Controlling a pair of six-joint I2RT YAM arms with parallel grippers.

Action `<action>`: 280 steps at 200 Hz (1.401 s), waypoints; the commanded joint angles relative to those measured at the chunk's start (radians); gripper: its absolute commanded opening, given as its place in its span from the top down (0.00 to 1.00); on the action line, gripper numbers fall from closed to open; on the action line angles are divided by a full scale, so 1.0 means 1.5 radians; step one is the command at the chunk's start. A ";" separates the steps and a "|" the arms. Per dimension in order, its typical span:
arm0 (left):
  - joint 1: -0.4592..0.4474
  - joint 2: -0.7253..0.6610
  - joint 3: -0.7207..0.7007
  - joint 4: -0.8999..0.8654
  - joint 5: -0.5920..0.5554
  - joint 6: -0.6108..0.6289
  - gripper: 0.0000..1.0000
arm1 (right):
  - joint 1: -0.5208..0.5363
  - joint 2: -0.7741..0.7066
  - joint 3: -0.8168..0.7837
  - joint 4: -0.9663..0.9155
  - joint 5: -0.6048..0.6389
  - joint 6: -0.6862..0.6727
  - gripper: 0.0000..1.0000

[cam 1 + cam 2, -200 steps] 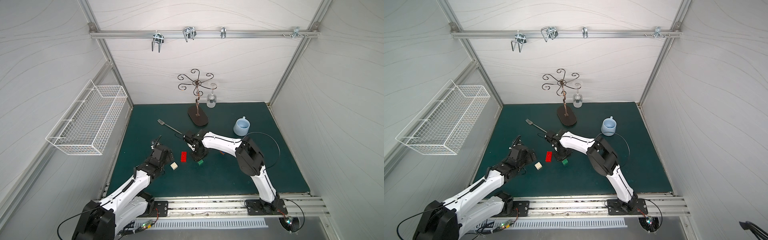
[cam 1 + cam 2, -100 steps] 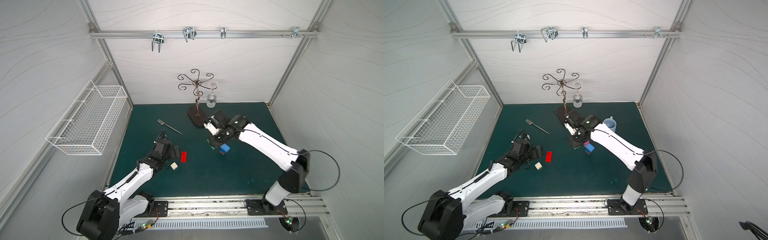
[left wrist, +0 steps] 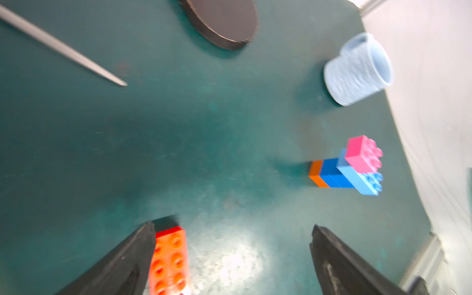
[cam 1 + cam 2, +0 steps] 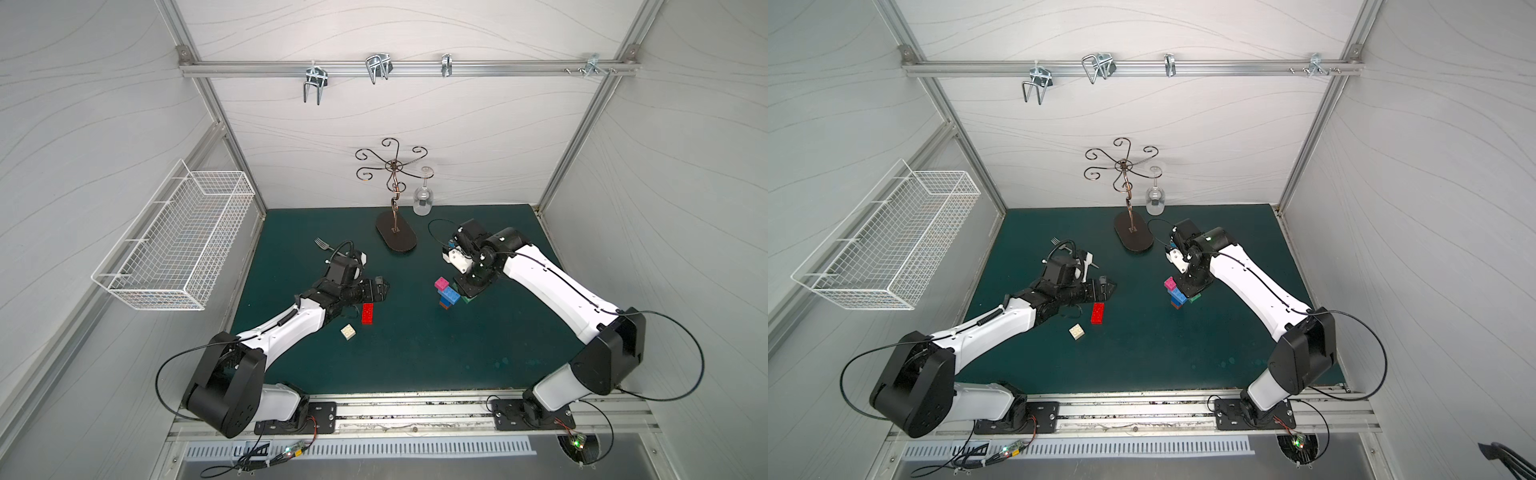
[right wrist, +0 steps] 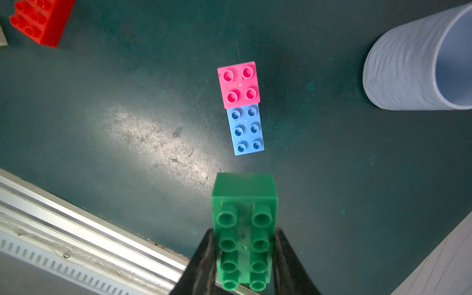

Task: Assemble a spoon with lego
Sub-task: Assemble the lego brick with the lego brick.

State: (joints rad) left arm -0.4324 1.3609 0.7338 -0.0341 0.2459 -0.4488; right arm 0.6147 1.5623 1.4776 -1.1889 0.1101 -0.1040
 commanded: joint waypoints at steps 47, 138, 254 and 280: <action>-0.002 0.022 0.002 0.050 0.049 0.008 0.00 | -0.018 0.053 -0.025 0.063 -0.029 -0.119 0.69; -0.001 0.045 0.006 0.044 0.048 0.012 0.00 | -0.034 0.128 0.014 0.071 -0.047 -0.135 0.70; -0.002 0.064 0.013 0.042 0.048 0.012 0.00 | -0.035 0.133 0.000 0.075 -0.053 -0.139 0.69; -0.002 0.066 0.013 0.042 0.049 0.012 0.00 | -0.035 0.131 -0.001 0.075 -0.049 -0.138 0.70</action>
State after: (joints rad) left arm -0.4324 1.4475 0.7330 -0.0082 0.3103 -0.4450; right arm 0.5686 1.7550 1.4841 -1.0737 0.0433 -0.3031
